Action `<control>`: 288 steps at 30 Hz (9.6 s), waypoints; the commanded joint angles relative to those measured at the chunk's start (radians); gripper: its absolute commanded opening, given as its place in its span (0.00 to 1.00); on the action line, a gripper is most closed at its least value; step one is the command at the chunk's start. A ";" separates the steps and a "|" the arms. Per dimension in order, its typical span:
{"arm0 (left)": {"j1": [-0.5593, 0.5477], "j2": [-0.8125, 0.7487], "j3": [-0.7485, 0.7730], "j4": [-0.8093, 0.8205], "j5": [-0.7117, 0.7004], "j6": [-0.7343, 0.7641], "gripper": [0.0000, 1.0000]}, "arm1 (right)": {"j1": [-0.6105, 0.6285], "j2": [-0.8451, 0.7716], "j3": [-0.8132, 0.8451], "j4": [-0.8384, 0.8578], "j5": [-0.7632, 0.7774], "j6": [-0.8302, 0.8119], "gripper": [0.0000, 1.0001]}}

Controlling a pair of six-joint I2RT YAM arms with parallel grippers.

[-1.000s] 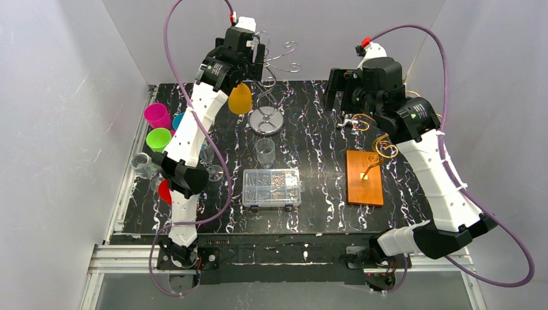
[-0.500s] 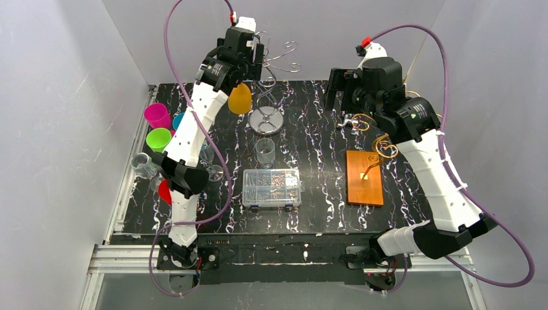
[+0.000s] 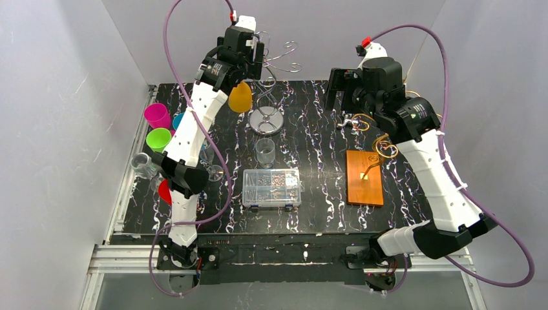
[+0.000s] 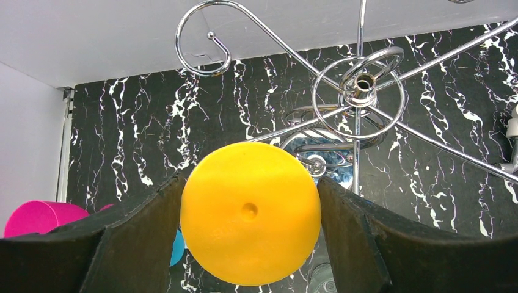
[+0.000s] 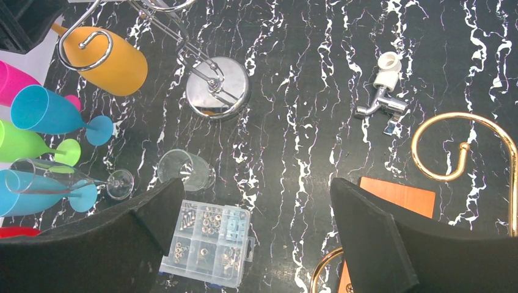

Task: Take the wine glass off the wine glass rack
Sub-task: Pick up the wine glass from the wine rack, then place the wine glass at the center of the board.

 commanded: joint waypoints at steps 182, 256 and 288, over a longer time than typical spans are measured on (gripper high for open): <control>0.552 -0.767 -0.862 0.378 1.247 -1.034 0.41 | 0.243 0.019 -0.427 1.018 -0.385 0.859 0.06; 0.128 -0.817 -0.824 -0.156 0.640 -0.418 0.98 | 0.247 0.485 -0.094 -0.004 -0.011 0.131 0.01; 0.087 -0.766 -0.808 -0.151 0.638 -0.421 0.98 | 0.247 0.461 0.092 -0.089 0.043 0.112 0.88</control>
